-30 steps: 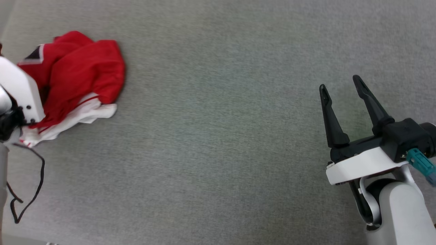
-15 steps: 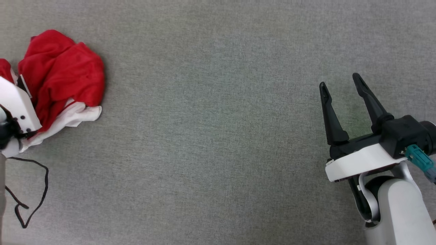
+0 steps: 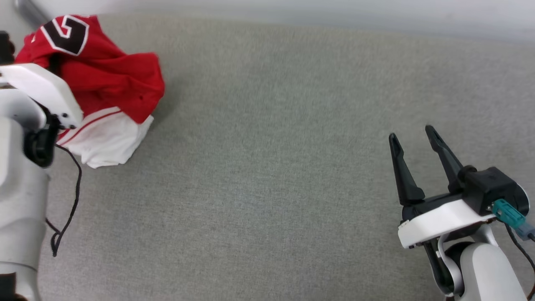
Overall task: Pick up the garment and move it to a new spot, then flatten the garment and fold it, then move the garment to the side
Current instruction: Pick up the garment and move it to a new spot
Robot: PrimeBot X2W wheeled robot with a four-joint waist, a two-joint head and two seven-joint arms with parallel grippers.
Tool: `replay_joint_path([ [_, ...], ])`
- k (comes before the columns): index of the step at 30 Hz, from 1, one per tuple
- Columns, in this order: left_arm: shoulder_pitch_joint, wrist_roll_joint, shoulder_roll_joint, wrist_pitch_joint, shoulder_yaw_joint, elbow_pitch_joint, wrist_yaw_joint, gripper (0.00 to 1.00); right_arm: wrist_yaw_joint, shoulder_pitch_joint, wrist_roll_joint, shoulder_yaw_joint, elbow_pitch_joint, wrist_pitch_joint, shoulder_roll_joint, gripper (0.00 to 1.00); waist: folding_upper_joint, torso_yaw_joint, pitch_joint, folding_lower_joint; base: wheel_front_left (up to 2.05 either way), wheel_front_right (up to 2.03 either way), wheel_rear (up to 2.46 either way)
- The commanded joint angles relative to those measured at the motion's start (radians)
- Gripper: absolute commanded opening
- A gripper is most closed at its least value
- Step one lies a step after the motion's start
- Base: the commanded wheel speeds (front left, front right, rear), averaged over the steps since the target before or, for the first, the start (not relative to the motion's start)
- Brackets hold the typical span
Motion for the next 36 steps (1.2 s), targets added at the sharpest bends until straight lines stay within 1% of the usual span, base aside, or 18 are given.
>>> replay_joint_path([
  [1, -0.004, 0.014, -0.021, -0.049, -0.014, -0.013, -0.003, 0.00, 0.000, 0.024, 0.013, -0.004, 0.002, -0.005, 0.001, 1.00, 0.0000, -0.024, -0.079, 0.0000, 0.00, 0.00, 0.00],
  [3, -0.001, 0.023, -0.042, -0.094, -0.023, -0.024, 0.003, 0.00, 0.000, 0.044, 0.024, -0.005, 0.008, -0.002, 0.001, 1.00, 0.0000, -0.043, -0.114, 0.0000, 0.00, 0.00, 0.00],
  [4, -0.001, 0.023, -0.042, -0.094, -0.023, -0.024, 0.003, 0.00, 0.000, 0.044, 0.024, -0.005, 0.008, -0.002, 0.001, 1.00, 0.0000, -0.043, -0.114, 0.0000, 0.00, 0.00, 0.00],
  [9, 0.015, 0.033, -0.098, -0.176, -0.052, -0.069, 0.005, 0.00, 0.000, 0.082, 0.036, -0.013, 0.012, 0.003, 0.001, 1.00, 0.0000, -0.112, -0.186, 0.0000, 0.00, 0.00, 0.00],
  [16, 0.058, 0.013, -0.204, -0.205, -0.107, -0.158, -0.012, 0.00, 0.000, 0.144, 0.032, -0.040, -0.010, 0.029, 0.001, 1.00, 0.0000, -0.202, -0.243, 0.0000, 0.00, 0.00, 0.00],
  [18, 0.086, 0.007, -0.243, -0.193, -0.130, -0.187, -0.018, 0.00, 0.000, 0.157, 0.031, -0.049, -0.020, 0.035, 0.001, 1.00, 0.0000, -0.220, -0.247, 0.0000, 0.00, 0.00, 0.00],
  [24, 0.202, -0.017, -0.341, -0.181, -0.217, -0.248, -0.033, 0.00, 0.000, 0.189, 0.033, -0.082, -0.059, 0.050, 0.001, 1.00, 0.0000, -0.237, -0.222, 0.0000, 0.00, 0.00, 0.00],
  [28, 0.315, -0.037, -0.383, -0.175, -0.299, -0.240, -0.043, 0.00, 0.000, 0.185, 0.042, -0.086, -0.070, 0.048, 0.001, 1.00, 0.0000, -0.244, -0.193, 0.0000, 0.00, 0.00, 0.00],
  [31, 0.401, -0.052, -0.399, -0.159, -0.362, -0.212, -0.047, 0.00, 0.000, 0.175, 0.050, -0.083, -0.065, 0.043, 0.001, 1.00, 0.0000, -0.245, -0.178, 0.0000, 0.00, 0.00, 0.00],
  [32, 0.426, -0.054, -0.400, -0.152, -0.381, -0.200, -0.047, 0.14, 0.000, 0.173, 0.053, -0.081, -0.062, 0.040, 0.001, 1.00, 0.0000, -0.244, -0.175, 0.0000, 0.00, 0.00, 0.00],
  [33, 0.449, -0.061, -0.403, -0.145, -0.400, -0.190, -0.049, 0.51, 0.000, 0.171, 0.055, -0.081, -0.059, 0.038, 0.001, 1.00, 0.0000, -0.244, -0.172, 0.0000, 0.00, 0.00, 0.00],
  [34, 0.461, -0.063, -0.406, -0.148, -0.413, -0.186, -0.049, 1.00, 0.000, 0.168, 0.057, -0.083, -0.057, 0.037, 0.001, 1.00, 0.0000, -0.241, -0.167, 0.0000, 0.00, 0.00, 0.00],
  [36, 0.487, -0.069, -0.410, -0.164, -0.432, -0.184, -0.050, 1.00, 0.000, 0.164, 0.057, -0.085, -0.050, 0.033, 0.001, 1.00, 0.0000, -0.235, -0.168, 0.0000, 0.00, 0.00, 0.00],
])
